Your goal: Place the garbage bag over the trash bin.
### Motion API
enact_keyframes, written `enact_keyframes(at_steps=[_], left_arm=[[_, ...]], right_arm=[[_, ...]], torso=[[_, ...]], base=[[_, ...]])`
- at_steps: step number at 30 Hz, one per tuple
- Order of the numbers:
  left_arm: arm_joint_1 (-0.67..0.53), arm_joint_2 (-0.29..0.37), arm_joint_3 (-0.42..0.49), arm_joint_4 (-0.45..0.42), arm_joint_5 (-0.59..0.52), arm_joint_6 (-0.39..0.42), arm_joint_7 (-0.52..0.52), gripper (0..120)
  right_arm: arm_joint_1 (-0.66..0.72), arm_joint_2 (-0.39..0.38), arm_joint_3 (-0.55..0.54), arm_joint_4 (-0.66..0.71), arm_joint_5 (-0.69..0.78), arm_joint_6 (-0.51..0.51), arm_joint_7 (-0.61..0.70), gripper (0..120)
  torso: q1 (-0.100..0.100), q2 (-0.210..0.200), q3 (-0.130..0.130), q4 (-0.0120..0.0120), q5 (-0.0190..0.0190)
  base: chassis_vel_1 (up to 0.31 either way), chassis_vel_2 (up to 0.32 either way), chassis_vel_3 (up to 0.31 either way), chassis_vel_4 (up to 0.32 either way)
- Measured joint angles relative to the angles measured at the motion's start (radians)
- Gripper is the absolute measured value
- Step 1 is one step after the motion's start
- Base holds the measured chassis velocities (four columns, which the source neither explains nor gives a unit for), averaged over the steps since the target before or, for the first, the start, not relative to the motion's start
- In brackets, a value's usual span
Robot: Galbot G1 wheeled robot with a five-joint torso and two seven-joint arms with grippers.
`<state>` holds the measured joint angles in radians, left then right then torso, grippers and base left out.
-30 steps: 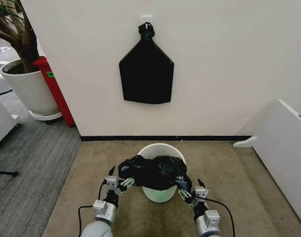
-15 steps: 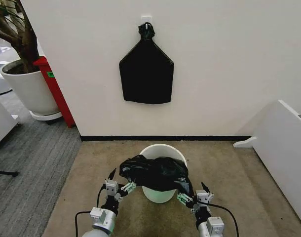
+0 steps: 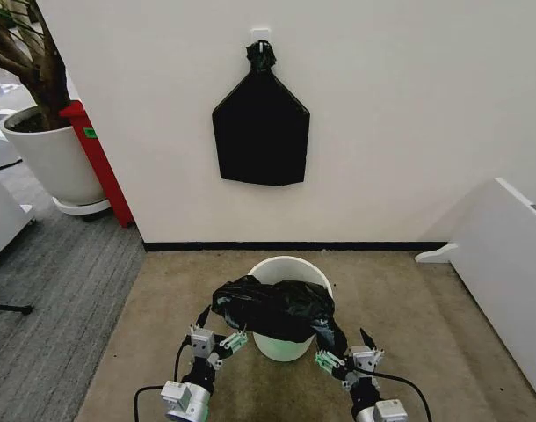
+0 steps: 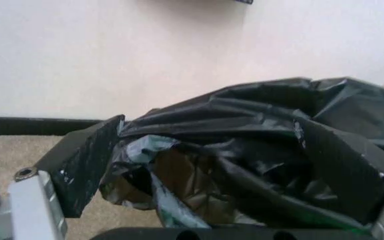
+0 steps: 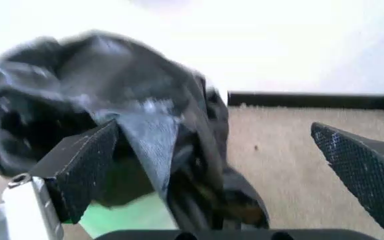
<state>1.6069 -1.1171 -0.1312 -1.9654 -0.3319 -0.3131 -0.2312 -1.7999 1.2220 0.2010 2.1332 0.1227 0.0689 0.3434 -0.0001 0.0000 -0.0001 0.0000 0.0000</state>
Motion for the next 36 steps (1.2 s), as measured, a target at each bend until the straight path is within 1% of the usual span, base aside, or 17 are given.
enact_keyframes(at_steps=[7, 10, 13, 16, 18, 20, 22, 23, 26, 27, 30, 31, 32, 33, 34, 35, 36], left_arm=[[0.042, -0.018, -0.007, -0.055, 0.025, 0.000, -0.003, 100], [0.049, -0.027, -0.012, -0.068, 0.034, 0.000, -0.008, 100], [0.051, -0.026, -0.016, -0.076, 0.037, 0.000, -0.015, 100], [0.053, -0.022, -0.039, -0.094, 0.050, 0.014, -0.036, 100], [0.059, -0.022, -0.055, -0.107, 0.056, 0.031, -0.062, 100], [0.061, -0.023, -0.060, -0.111, 0.056, 0.034, -0.070, 100], [0.061, -0.027, -0.069, -0.117, 0.059, 0.040, -0.084, 100], [0.060, -0.032, -0.073, -0.119, 0.065, 0.041, -0.089, 100], [0.056, -0.048, -0.078, -0.122, 0.077, 0.043, -0.093, 100], [0.056, -0.048, -0.078, -0.122, 0.077, 0.043, -0.093, 100], [0.053, -0.070, -0.087, -0.120, 0.093, 0.042, -0.094, 100], [0.051, -0.079, -0.090, -0.116, 0.098, 0.041, -0.094, 100], [0.049, -0.086, -0.092, -0.111, 0.102, 0.041, -0.094, 100], [0.047, -0.093, -0.094, -0.105, 0.108, 0.040, -0.094, 100], [0.046, -0.097, -0.095, -0.101, 0.111, 0.039, -0.094, 100], [0.046, -0.097, -0.095, -0.101, 0.111, 0.039, -0.094, 100], [0.044, -0.100, -0.095, -0.098, 0.114, 0.039, -0.094, 100]], right_arm=[[-0.014, -0.006, -0.032, 0.107, -0.040, 0.002, 0.015, 100], [0.008, -0.006, -0.042, 0.144, -0.048, -0.011, 0.021, 100], [0.038, -0.008, -0.042, 0.148, -0.042, -0.022, 0.021, 100], [0.141, -0.025, -0.014, 0.120, -0.015, -0.030, -0.011, 100], [0.237, -0.059, -0.008, 0.093, 0.031, -0.041, -0.053, 100], [0.267, -0.074, -0.009, 0.082, 0.046, -0.048, -0.065, 100], [0.361, -0.116, -0.021, 0.041, 0.078, -0.067, -0.089, 100], [0.439, -0.148, -0.038, 0.009, 0.099, -0.086, -0.100, 100], [0.653, -0.241, -0.124, -0.079, 0.172, -0.148, -0.125, 100], [0.653, -0.241, -0.124, -0.079, 0.172, -0.148, -0.125, 100], [0.886, -0.319, -0.257, -0.190, 0.210, -0.206, -0.190, 100], [0.957, -0.334, -0.301, -0.227, 0.212, -0.227, -0.220, 100], [1.048, -0.347, -0.352, -0.272, 0.211, -0.260, -0.261, 100], [1.123, -0.356, -0.388, -0.301, 0.203, -0.302, -0.310, 100], [1.176, -0.362, -0.416, -0.319, 0.194, -0.346, -0.360, 100], [1.176, -0.362, -0.416, -0.319, 0.194, -0.346, -0.360, 100], [1.231, -0.369, -0.452, -0.333, 0.181, -0.402, -0.415, 100]], torso=[[0.000, 0.000, 0.000, 0.0000, 0.0000], [0.000, 0.000, 0.000, 0.0000, -0.0001], [0.000, 0.000, 0.000, -0.0002, -0.0002], [0.000, 0.000, 0.000, -0.0002, 0.0001], [0.000, 0.000, 0.000, -0.0001, 0.0002], [0.000, 0.000, 0.000, 0.0001, 0.0002], [0.000, 0.000, 0.000, 0.0000, 0.0001], [0.000, 0.000, 0.000, -0.0002, 0.0004], [0.000, 0.000, 0.000, 0.0001, 0.0003], [0.000, 0.000, 0.000, 0.0001, 0.0003], [0.000, 0.000, 0.000, 0.0000, -0.0001], [0.000, 0.000, 0.000, -0.0002, 0.0001], [0.000, 0.000, 0.000, 0.0002, 0.0006], [0.000, 0.000, 0.000, 0.0004, 0.0000], [0.000, 0.000, 0.000, 0.0003, -0.0005], [0.000, 0.000, 0.000, 0.0003, -0.0005], [0.000, 0.000, 0.000, 0.0003, -0.0005]], base=[[0.000, 0.000, 0.000, 0.000], [0.000, 0.000, 0.000, 0.000], [0.000, 0.000, 0.000, 0.000], [0.000, 0.000, 0.000, 0.000], [0.000, 0.000, 0.000, 0.000], [0.000, 0.000, 0.000, 0.000], [0.000, 0.000, 0.000, 0.000], [0.000, 0.000, 0.000, 0.000], [0.000, 0.000, 0.000, 0.000], [0.000, 0.000, 0.000, 0.000], [0.000, 0.000, 0.000, 0.000], [0.000, 0.000, 0.000, 0.000], [0.000, 0.000, 0.000, 0.000], [0.000, 0.000, 0.000, 0.000], [0.000, 0.000, 0.000, 0.000], [0.000, 0.000, 0.000, 0.000], [0.000, 0.000, 0.000, 0.000]])
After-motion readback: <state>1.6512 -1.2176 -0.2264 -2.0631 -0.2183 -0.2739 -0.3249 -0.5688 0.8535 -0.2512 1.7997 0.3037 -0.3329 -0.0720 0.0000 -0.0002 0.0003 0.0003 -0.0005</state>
